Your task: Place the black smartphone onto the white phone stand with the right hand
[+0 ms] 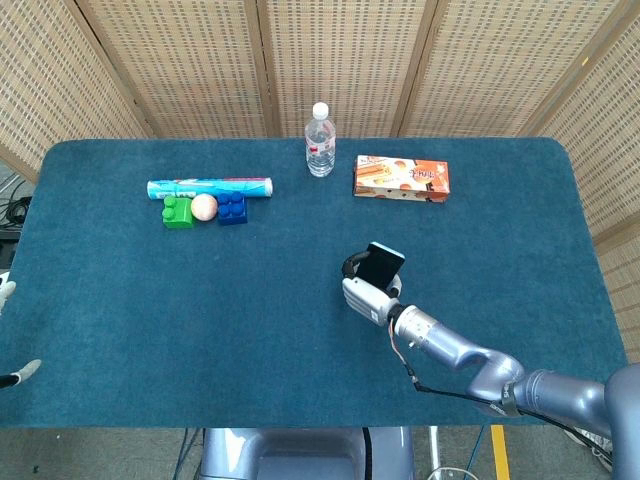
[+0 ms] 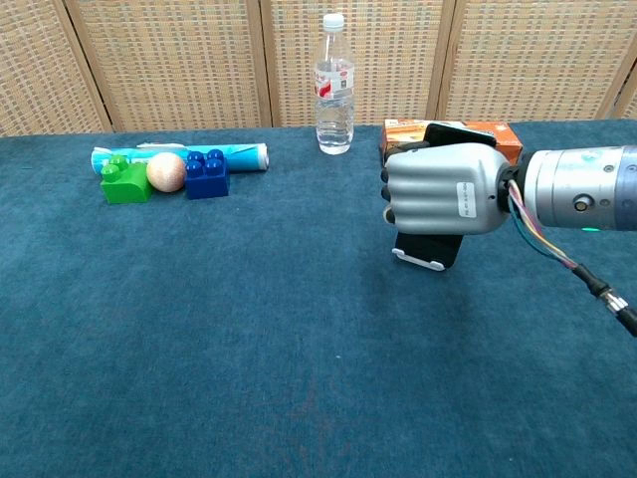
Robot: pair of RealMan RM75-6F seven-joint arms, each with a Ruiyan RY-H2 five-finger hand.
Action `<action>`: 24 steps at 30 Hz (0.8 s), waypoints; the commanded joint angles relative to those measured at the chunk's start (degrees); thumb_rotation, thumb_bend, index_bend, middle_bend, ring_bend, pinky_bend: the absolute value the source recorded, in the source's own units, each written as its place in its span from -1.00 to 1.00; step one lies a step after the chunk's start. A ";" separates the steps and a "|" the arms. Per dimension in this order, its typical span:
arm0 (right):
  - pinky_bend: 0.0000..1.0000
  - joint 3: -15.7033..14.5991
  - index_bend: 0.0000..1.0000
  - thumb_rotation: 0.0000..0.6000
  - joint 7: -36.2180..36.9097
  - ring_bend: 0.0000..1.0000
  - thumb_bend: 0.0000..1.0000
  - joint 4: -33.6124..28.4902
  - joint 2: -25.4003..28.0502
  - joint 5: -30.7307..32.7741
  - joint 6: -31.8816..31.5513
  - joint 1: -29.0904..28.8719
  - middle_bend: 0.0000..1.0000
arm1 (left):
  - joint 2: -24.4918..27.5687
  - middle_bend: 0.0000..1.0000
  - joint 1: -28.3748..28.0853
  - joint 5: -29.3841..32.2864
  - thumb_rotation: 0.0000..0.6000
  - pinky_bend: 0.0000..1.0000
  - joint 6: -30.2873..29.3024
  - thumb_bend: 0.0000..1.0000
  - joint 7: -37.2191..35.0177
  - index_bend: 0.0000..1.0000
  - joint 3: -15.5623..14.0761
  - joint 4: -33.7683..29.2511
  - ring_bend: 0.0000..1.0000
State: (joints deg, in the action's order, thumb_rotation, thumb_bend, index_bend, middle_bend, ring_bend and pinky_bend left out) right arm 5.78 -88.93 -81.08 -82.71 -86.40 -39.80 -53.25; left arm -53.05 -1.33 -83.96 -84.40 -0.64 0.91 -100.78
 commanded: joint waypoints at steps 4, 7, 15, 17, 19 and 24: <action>-0.04 -0.01 0.04 1.00 -2.39 0.11 0.09 -0.34 -0.70 2.21 -0.36 -0.60 0.14 | 0.07 -1.00 0.00 -0.02 1.00 -1.00 -0.08 -1.00 -0.17 -1.00 0.00 0.00 -1.00; -0.04 -0.41 0.04 1.00 -3.48 0.11 0.09 -0.44 -0.98 3.15 -0.49 -0.86 0.04 | 0.13 -1.00 0.00 0.01 1.00 -1.00 -0.10 -1.00 -0.33 -1.00 0.01 0.02 -1.00; -0.04 -1.37 -0.16 1.00 -4.91 -0.27 0.09 -0.49 -1.62 4.87 -1.66 -1.15 -0.39 | 0.23 -1.00 0.07 -0.10 1.00 -1.00 -0.23 -1.00 -0.78 -1.00 -0.06 0.18 -1.00; -0.04 -1.60 -0.22 1.00 -4.78 -0.32 0.08 -0.52 -1.60 4.90 -2.03 -1.24 -0.46 | 0.25 -1.00 0.06 -0.12 1.00 -1.00 -0.22 -1.00 -0.78 -1.00 -0.08 0.17 -1.00; -0.04 -1.78 -0.25 1.00 -4.70 -0.34 0.08 -0.47 -1.58 4.76 -2.43 -1.23 -0.51 | 0.26 -1.00 0.07 -0.11 1.00 -1.00 -0.23 -1.00 -0.80 -1.00 -0.09 0.17 -1.00; -0.04 -2.41 -0.26 1.00 -3.93 -0.36 0.07 0.00 -1.60 4.55 -3.60 -1.07 -0.55 | 0.23 -1.00 0.05 -0.14 1.00 -1.00 -0.24 -1.00 -0.53 -1.00 -0.11 0.00 -1.00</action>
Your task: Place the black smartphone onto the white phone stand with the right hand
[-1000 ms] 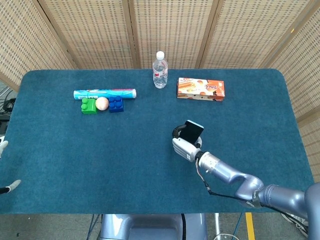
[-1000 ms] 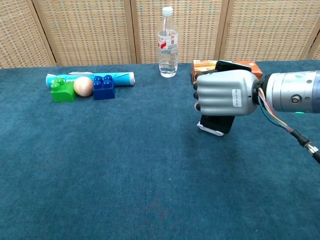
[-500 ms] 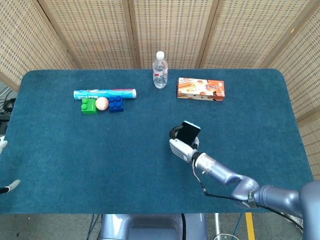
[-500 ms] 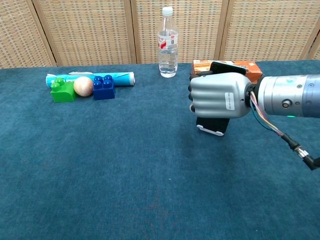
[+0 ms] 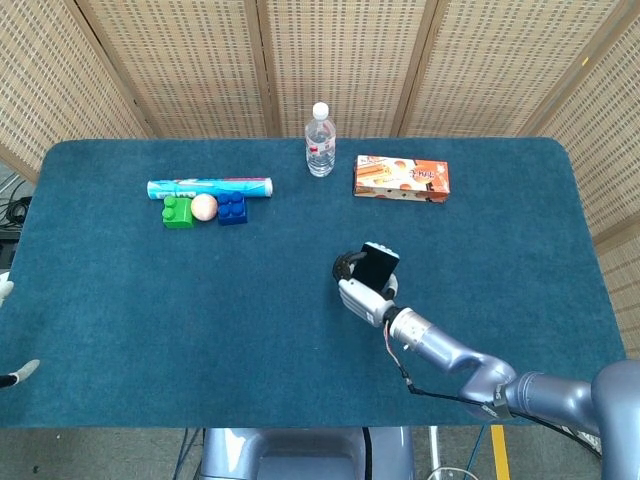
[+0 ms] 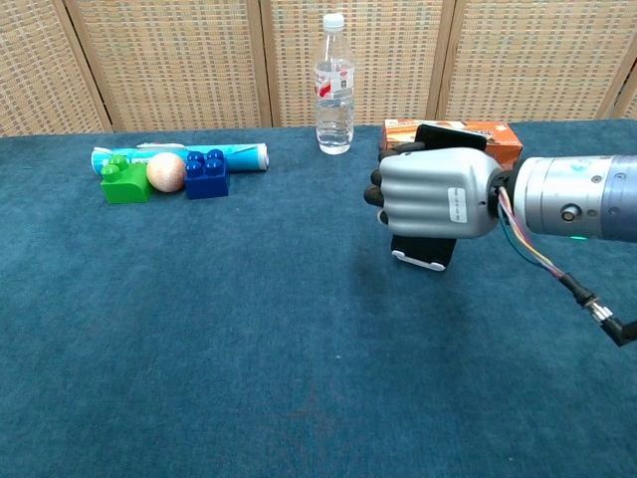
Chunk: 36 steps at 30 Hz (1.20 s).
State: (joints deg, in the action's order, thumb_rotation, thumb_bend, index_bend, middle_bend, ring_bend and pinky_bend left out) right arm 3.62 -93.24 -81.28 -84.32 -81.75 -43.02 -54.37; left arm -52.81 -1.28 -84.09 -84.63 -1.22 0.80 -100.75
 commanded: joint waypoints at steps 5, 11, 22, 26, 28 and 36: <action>-0.11 -0.79 -0.35 1.00 1.22 -0.56 0.06 0.56 0.17 -0.24 -1.43 0.11 -0.71 | -0.06 -1.00 -0.05 0.15 1.00 -1.00 0.14 -1.00 0.32 -1.00 -0.03 -0.04 -1.00; -0.41 -1.16 -0.40 1.00 1.50 -0.83 0.05 1.03 0.20 0.56 -2.15 0.27 -0.86 | -0.10 -1.00 -0.07 0.07 1.00 -1.00 0.16 -1.00 0.57 -1.00 -0.11 -0.18 -1.00; -0.68 -1.62 -0.74 1.00 1.80 -1.00 0.05 2.26 -0.42 2.53 -3.27 0.43 -1.00 | -0.12 -1.00 -0.14 0.27 1.00 -1.00 0.28 -1.00 0.84 -1.00 -0.10 -0.31 -1.00; -0.75 -1.92 -0.85 1.00 2.02 -1.00 0.05 2.76 -0.54 2.71 -3.70 0.43 -1.00 | -0.15 -1.00 -0.20 0.32 1.00 -1.00 0.40 -1.00 0.93 -1.00 -0.11 -0.26 -1.00; -0.76 -2.06 -0.86 1.00 2.16 -1.00 0.06 2.94 -0.55 2.93 -3.86 0.47 -1.00 | -0.16 -1.00 -0.20 0.33 1.00 -1.00 0.40 -1.00 0.91 -1.00 -0.12 -0.21 -1.00; -0.85 -2.76 -0.92 1.00 2.95 -1.00 0.04 3.59 -0.43 3.12 -4.86 1.01 -1.00 | -0.18 -1.00 -0.20 0.25 1.00 -1.00 0.38 -1.00 0.92 -1.00 -0.16 -0.17 -1.00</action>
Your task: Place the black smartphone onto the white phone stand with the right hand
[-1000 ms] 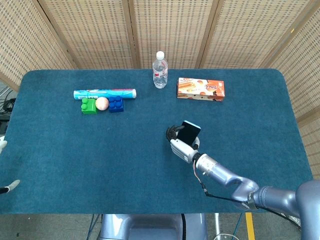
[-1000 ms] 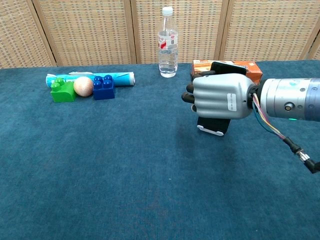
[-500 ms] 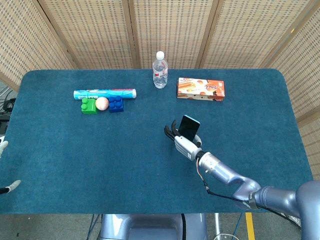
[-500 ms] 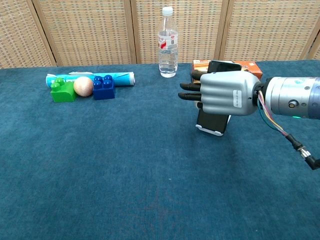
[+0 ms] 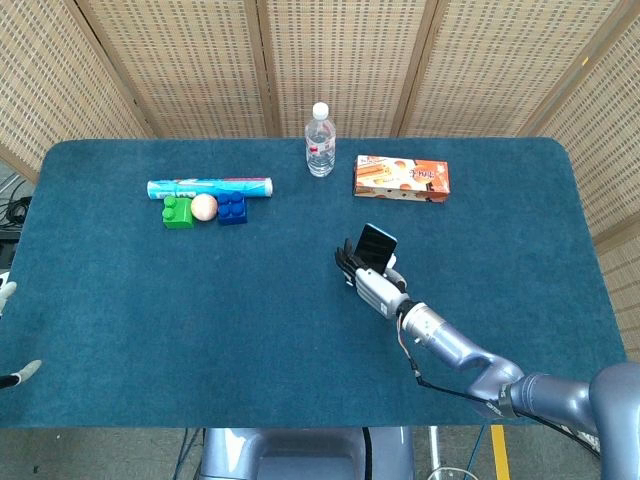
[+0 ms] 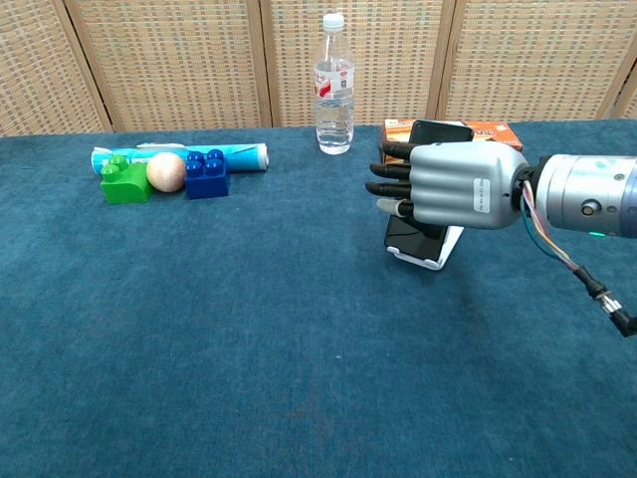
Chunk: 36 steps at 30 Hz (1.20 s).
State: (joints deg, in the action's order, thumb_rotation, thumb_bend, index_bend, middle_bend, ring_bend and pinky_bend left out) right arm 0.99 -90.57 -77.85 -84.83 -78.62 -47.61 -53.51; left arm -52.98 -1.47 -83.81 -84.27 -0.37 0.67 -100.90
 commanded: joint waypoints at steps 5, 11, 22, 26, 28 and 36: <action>-0.85 -0.48 -0.99 1.00 1.39 -1.00 0.05 0.40 0.53 -0.12 -1.23 0.67 -1.00 | -0.09 -1.00 0.00 0.00 1.00 -1.00 -0.03 -1.00 0.21 -1.00 -0.02 0.02 -1.00; -0.85 -1.00 -1.00 1.00 2.94 -1.00 0.04 -0.03 1.02 -1.51 -2.73 1.15 -1.00 | -0.20 -1.00 -0.04 -0.08 1.00 -1.00 0.02 -1.00 0.46 -1.00 -0.08 0.04 -1.00; -0.85 -0.23 -1.00 1.00 5.77 -1.00 0.04 -4.36 3.69 -3.58 -7.53 2.58 -1.00 | -0.01 -1.00 0.30 -0.68 1.00 -1.00 -0.65 -1.00 -0.38 -1.00 -0.25 0.22 -1.00; -0.85 0.00 -1.00 1.00 9.11 -1.00 0.04 -9.46 7.41 -4.94 -12.32 5.07 -1.00 | 0.25 -1.00 0.43 -1.07 1.00 -1.00 -0.92 -1.00 -1.28 -1.00 -0.34 0.36 -1.00; -0.85 0.24 -1.00 1.00 12.41 -1.00 0.04 -12.32 9.62 -5.65 -15.96 7.11 -1.00 | 0.29 -1.00 0.55 -1.33 1.00 -1.00 -1.19 -1.00 -1.61 -1.00 -0.39 0.53 -1.00; -0.85 -0.30 -1.00 1.00 33.38 -1.00 -0.41 -17.07 17.07 -6.52 -32.79 19.68 -1.00 | -0.98 -1.00 1.59 -3.81 1.00 -1.00 -4.39 -1.00 -2.57 -1.00 -0.54 2.67 -1.00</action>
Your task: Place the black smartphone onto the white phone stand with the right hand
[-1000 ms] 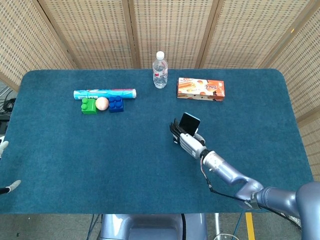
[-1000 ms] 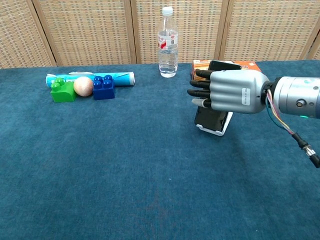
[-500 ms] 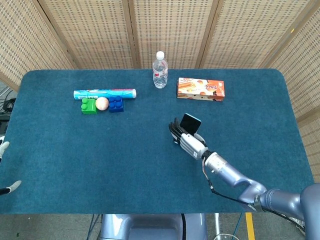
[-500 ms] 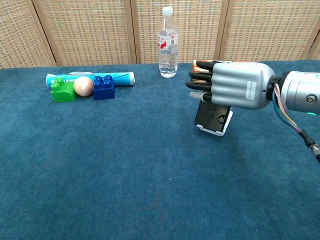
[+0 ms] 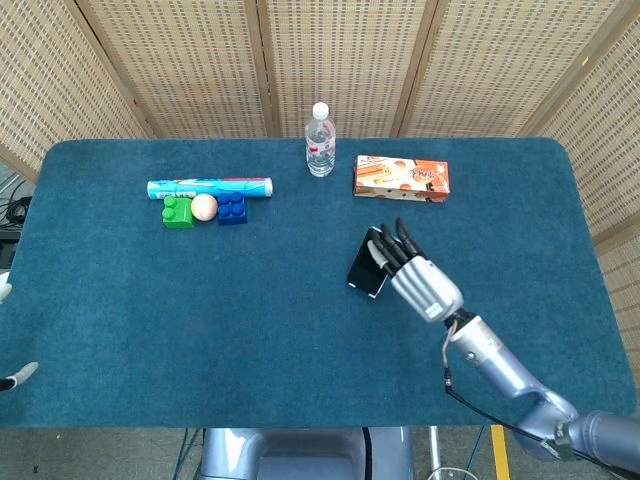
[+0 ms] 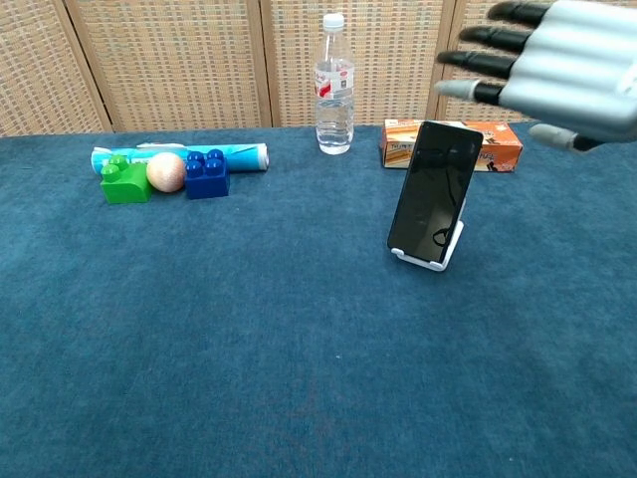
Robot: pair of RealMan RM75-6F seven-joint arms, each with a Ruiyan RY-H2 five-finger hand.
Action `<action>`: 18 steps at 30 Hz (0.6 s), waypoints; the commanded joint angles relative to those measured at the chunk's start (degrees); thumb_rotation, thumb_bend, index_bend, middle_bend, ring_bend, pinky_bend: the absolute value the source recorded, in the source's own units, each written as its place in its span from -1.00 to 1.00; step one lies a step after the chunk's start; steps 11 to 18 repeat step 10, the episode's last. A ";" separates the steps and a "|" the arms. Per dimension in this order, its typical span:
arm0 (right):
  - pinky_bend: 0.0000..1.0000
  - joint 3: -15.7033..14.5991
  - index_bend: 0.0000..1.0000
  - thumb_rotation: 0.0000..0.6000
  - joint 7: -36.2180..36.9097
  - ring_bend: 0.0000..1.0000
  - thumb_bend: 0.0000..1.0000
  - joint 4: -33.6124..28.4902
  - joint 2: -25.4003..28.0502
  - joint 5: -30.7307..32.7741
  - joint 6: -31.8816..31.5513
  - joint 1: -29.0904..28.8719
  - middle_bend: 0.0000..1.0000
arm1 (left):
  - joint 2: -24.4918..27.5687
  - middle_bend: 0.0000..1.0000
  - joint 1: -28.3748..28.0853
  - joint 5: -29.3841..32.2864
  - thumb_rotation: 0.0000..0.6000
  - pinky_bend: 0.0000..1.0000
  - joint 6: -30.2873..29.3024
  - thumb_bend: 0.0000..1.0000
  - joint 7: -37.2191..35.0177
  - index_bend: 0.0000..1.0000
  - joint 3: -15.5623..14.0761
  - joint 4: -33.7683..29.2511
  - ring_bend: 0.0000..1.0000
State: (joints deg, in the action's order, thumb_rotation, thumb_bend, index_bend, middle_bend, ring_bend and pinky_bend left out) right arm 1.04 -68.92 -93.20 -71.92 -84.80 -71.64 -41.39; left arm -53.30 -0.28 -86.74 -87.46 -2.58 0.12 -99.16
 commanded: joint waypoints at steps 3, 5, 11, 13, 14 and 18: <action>-0.88 -0.46 -1.00 1.00 22.44 -1.00 -0.89 -0.36 4.34 2.36 -13.44 12.93 -1.00 | -2.09 -1.00 0.96 -2.07 1.00 -1.00 -3.59 -1.00 -0.49 -1.00 0.40 3.01 -1.00; -0.93 -0.77 -1.00 1.00 30.95 -1.00 -1.00 0.42 4.31 3.81 -16.57 16.93 -1.00 | -3.06 -1.00 1.36 -2.50 1.00 -1.00 -4.58 -1.00 -1.22 -1.00 0.40 4.70 -1.00; -0.98 -2.39 -1.00 1.00 45.21 -1.00 -1.00 0.26 4.63 6.46 -20.91 24.72 -1.00 | -4.08 -1.00 1.58 -1.63 1.00 -1.00 -4.65 -1.00 -1.98 -1.00 0.69 6.38 -1.00; -0.98 -2.39 -1.00 1.00 45.21 -1.00 -1.00 0.26 4.63 6.46 -20.91 24.72 -1.00 | -4.08 -1.00 1.58 -1.63 1.00 -1.00 -4.65 -1.00 -1.98 -1.00 0.69 6.38 -1.00; -0.98 -2.39 -1.00 1.00 45.21 -1.00 -1.00 0.26 4.63 6.46 -20.91 24.72 -1.00 | -4.08 -1.00 1.58 -1.63 1.00 -1.00 -4.65 -1.00 -1.98 -1.00 0.69 6.38 -1.00; -0.98 -2.39 -1.00 1.00 45.21 -1.00 -1.00 0.26 4.63 6.46 -20.91 24.72 -1.00 | -4.08 -1.00 1.58 -1.63 1.00 -1.00 -4.65 -1.00 -1.98 -1.00 0.69 6.38 -1.00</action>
